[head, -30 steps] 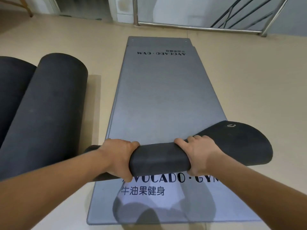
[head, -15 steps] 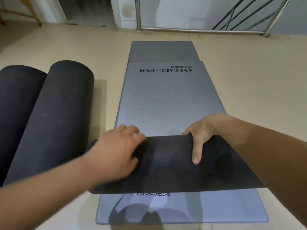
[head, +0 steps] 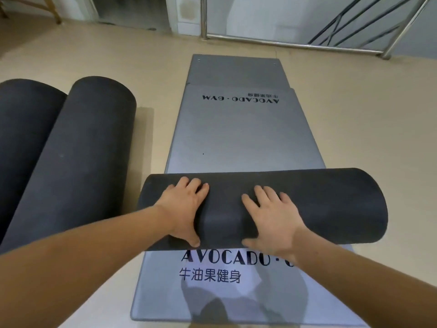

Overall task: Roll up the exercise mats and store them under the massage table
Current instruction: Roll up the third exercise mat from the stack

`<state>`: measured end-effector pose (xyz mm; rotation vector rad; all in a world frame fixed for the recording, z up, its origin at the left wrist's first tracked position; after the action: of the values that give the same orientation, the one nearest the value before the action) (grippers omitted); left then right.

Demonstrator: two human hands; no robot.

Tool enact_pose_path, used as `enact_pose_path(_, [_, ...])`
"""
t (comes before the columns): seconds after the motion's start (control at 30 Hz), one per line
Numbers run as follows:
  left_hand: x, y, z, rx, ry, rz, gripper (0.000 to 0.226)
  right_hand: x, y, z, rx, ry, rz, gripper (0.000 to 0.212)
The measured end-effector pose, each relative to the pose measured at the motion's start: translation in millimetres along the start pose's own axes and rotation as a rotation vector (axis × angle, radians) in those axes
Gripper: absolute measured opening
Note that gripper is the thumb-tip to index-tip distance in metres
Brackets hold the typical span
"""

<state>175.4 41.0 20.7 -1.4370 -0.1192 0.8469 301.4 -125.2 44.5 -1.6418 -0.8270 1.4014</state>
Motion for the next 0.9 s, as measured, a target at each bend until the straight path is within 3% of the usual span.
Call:
enact_pose_path(0.07, [17.1, -11.6, 7.7, -0.03, 0.009, 0.06, 0.146, 5.7, 20.8, 1.6, -0.09, 0.055, 0.032, 0.128])
enact_pose_path(0.17, [27.9, -21.9, 6.4, -0.051, 0.014, 0.085, 0.138, 20.1, 31.2, -5.2, -0.118, 0.104, -0.035, 0.141])
enact_pose_path(0.3, [-5.7, -7.1, -17.9, -0.059, 0.024, -0.224, 0.107, 37.5, 20.7, -29.5, -0.096, 0.057, -0.079, 0.143])
enact_pose_path(0.47, [-4.3, 35.5, -25.9, 0.089, -0.072, -0.19, 0.143, 55.5, 2.9, -51.3, -0.033, 0.014, -0.032, 0.152])
enact_pose_path(0.57, [13.1, 36.8, -23.0, 0.111, -0.109, -0.192, 0.14, 56.9, 1.2, -49.7, -0.024, 0.043, -0.042, 0.149])
enact_pose_path(0.67, [25.8, 35.3, -18.3, 0.1, -0.099, -0.212, 0.132, 40.7, 14.7, -32.4, -0.104, 0.034, -0.157, 0.132])
enact_pose_path(0.8, [28.9, 22.9, -11.3, 0.054, -0.052, -0.225, 0.126, 29.5, 38.8, -14.5, -0.211, 0.087, -0.164, 0.143])
enact_pose_path(0.9, [26.7, 13.1, -9.7, 0.023, -0.032, -0.212, 0.117, 33.7, 31.8, -24.5, -0.228, 0.082, -0.22, 0.13])
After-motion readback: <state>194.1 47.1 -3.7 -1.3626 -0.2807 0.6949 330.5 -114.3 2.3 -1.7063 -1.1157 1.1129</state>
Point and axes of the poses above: each hand's wrist, its own x-axis towards the middle knuckle, its own y-axis out of the palm, z = x × y, the point moved 4 cm from there along x, towards the middle knuckle, and after that the axes turned 13 degrees about -y, right-handed, at the moved point
